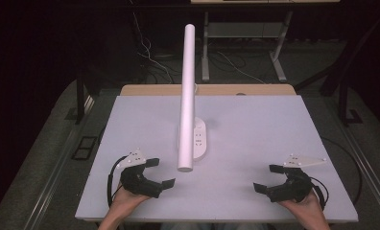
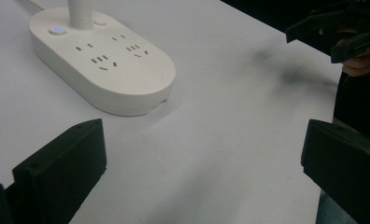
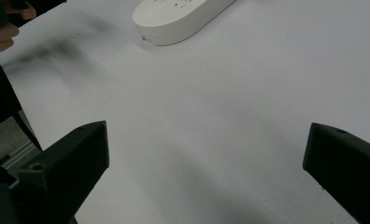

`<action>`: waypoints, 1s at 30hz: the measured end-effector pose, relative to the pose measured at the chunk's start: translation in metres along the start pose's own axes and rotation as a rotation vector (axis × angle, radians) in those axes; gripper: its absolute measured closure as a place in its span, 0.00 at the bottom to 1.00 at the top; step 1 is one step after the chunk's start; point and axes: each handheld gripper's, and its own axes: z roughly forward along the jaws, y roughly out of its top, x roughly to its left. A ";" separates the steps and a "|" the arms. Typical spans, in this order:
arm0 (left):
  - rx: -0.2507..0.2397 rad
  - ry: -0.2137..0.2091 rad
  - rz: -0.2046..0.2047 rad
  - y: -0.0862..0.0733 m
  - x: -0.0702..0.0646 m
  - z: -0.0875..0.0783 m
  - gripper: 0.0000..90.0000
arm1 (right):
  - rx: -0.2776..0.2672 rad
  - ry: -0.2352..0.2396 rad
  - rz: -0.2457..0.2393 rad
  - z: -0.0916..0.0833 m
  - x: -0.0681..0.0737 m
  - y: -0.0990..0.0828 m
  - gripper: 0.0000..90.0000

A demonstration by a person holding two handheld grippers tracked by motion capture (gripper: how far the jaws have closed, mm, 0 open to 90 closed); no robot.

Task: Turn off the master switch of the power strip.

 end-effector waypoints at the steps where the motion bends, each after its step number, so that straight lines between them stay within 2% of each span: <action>1: 0.007 -0.002 0.005 0.001 0.000 0.000 0.00 | 0.000 -0.001 0.001 0.000 0.000 0.000 0.00; 6: 0.019 -0.013 0.004 0.005 0.000 0.003 0.00 | 0.001 0.000 0.007 -0.001 0.000 0.000 0.00; 15: 0.054 -0.025 0.027 0.015 -0.001 0.008 0.00 | -0.002 -0.002 0.007 0.000 0.000 0.000 0.00; 30: 0.054 -0.019 0.021 0.032 0.009 0.005 0.00 | 0.001 -0.001 0.008 0.001 -0.001 0.000 0.00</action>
